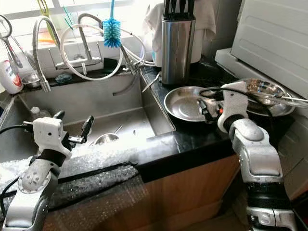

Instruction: Kitchen organization

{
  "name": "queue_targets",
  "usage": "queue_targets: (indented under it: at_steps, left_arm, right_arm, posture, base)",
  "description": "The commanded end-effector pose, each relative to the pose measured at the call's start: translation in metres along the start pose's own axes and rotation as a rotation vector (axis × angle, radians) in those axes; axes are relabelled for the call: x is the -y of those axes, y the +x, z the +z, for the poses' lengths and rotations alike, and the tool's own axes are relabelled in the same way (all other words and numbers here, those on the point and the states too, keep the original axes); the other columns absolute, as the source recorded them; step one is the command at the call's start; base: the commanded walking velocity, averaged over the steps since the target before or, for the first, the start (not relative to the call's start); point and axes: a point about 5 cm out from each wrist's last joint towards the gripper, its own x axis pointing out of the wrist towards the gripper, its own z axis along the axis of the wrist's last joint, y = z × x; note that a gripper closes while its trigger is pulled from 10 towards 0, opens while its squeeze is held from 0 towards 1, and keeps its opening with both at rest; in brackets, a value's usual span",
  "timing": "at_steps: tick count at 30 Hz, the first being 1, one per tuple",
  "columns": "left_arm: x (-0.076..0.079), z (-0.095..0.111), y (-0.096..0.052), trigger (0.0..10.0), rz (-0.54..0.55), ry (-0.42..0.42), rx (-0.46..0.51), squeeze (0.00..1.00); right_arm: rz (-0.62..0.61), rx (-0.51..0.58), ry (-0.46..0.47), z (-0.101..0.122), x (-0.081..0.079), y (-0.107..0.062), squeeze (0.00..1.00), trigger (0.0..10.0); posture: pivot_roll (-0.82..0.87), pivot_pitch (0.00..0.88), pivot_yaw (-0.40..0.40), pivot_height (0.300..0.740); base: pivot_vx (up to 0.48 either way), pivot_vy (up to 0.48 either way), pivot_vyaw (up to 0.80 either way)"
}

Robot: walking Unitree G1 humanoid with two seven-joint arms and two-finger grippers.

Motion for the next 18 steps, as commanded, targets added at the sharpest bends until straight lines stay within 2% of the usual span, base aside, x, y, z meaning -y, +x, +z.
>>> queue_targets:
  at_steps: [1,3,5,13,15,18]
  left_arm:
    - [-0.001,0.003,0.002,10.0,-0.002,0.032,0.013,0.0]
    - [-0.001,0.003,0.002,10.0,-0.002,0.032,0.014,0.0]
    - [0.0,0.004,0.003,10.0,-0.011,0.04,0.014,0.0]
    - [0.0,0.004,0.003,10.0,-0.022,0.063,0.014,0.0]
    - [0.001,0.004,0.002,10.0,-0.025,0.069,0.014,0.0]
    - [0.002,0.004,0.002,10.0,-0.025,0.067,0.013,0.0]
  right_arm:
    - [-0.01,0.013,0.04,0.004,0.001,0.003,0.0,10.0]
    - [-0.01,0.013,0.041,0.004,0.002,0.003,0.0,10.0]
    - [-0.051,-0.002,0.096,0.001,0.004,0.009,0.0,10.0]
    - [-0.037,-0.012,0.146,0.0,-0.004,0.018,0.0,10.0]
    - [-0.038,-0.019,0.185,-0.001,-0.007,0.021,0.0,10.0]
    - [-0.028,-0.023,0.171,-0.003,-0.01,0.022,0.0,10.0]
  posture:
    - [-0.25,0.0,0.033,0.74]
    - [-0.25,0.0,0.033,0.74]
    - [-0.24,0.0,0.035,0.74]
    - [-0.24,0.0,0.032,0.74]
    - [-0.23,0.0,0.031,0.74]
    - [-0.23,0.0,0.029,0.74]
  base:
    - [0.0,0.0,0.0]
    - [0.0,0.0,0.0]
    - [0.0,0.0,0.0]
    - [0.0,0.0,0.0]
    - [0.0,0.0,0.0]
    - [0.0,0.0,0.0]
